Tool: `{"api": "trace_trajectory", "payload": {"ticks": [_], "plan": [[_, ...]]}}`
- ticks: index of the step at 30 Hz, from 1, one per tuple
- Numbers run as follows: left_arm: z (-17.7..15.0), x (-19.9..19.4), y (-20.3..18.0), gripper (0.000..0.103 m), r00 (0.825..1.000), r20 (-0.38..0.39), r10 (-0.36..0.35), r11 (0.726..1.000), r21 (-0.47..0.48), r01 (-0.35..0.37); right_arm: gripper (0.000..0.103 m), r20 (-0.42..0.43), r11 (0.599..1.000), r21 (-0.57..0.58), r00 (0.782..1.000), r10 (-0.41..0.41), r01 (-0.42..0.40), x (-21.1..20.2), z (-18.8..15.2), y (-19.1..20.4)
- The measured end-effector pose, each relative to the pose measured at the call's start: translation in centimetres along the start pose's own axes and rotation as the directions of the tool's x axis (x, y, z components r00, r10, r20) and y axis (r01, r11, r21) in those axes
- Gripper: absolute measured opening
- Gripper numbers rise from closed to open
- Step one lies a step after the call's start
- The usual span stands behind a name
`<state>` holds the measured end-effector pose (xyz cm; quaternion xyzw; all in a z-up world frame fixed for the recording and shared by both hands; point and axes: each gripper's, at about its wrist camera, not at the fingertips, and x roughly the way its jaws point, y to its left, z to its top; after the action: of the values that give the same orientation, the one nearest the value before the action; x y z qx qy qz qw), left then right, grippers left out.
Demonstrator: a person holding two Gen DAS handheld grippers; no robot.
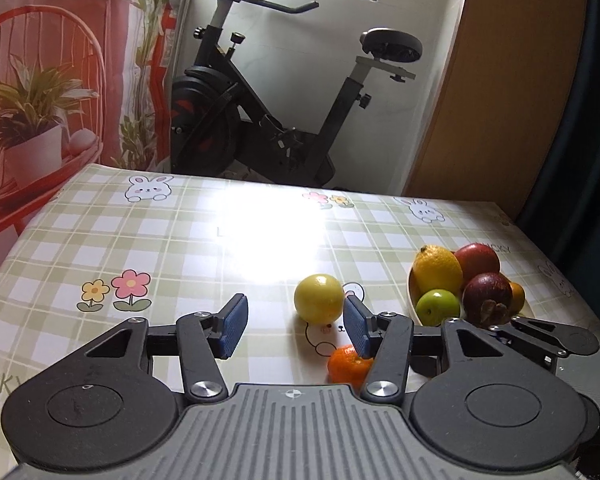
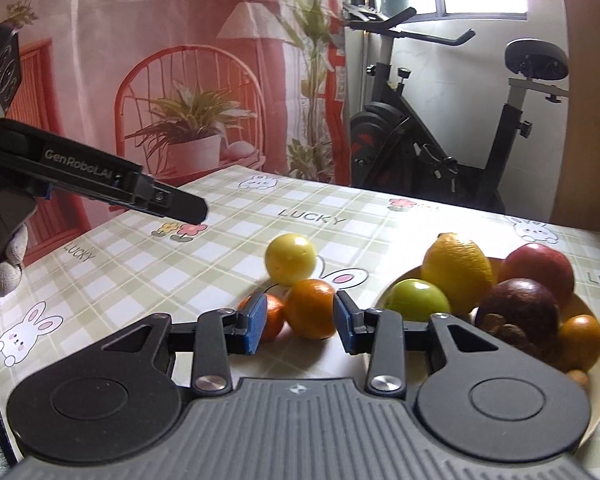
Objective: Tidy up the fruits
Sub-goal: 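Move the left tool to the small tangerine on the cloth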
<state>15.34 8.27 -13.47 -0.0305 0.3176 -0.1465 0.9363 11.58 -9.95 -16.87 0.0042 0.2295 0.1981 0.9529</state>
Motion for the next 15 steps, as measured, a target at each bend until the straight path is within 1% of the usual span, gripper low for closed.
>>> {"api": "trace_trajectory", "payload": {"ticks": [5, 7, 11, 13, 15], "plan": [[-1.0, 1.5, 0.2, 0.055, 0.998, -0.041, -0.037, 0.999, 0.026, 0.038, 0.04, -0.054, 1.0, -0.001, 0.998, 0.025, -0.025, 2.0, -0.4, 1.4], [-1.5, 2.2, 0.3, 0.055, 0.997, -0.078, -0.024, 1.0, 0.012, 0.025, 0.04, -0.067, 0.999, 0.015, 0.997, 0.029, -0.028, 2.4, -0.5, 1.4], [-2.2, 3.0, 0.2, 0.055, 0.995, -0.097, -0.04, 0.999, 0.029, 0.043, 0.04, -0.085, 0.999, 0.037, 0.996, 0.032, -0.029, 2.9, -0.8, 1.4], [-2.3, 3.3, 0.0, 0.055, 0.993, -0.103, -0.058, 0.997, 0.035, 0.062, 0.04, -0.088, 0.998, 0.051, 0.996, 0.033, -0.028, 3.0, -0.9, 1.4], [-2.3, 3.7, -0.1, 0.054, 0.99, -0.109, -0.091, 0.995, 0.029, 0.095, 0.04, -0.089, 0.999, 0.047, 0.996, 0.029, -0.025, 3.1, -0.9, 1.5]]}}
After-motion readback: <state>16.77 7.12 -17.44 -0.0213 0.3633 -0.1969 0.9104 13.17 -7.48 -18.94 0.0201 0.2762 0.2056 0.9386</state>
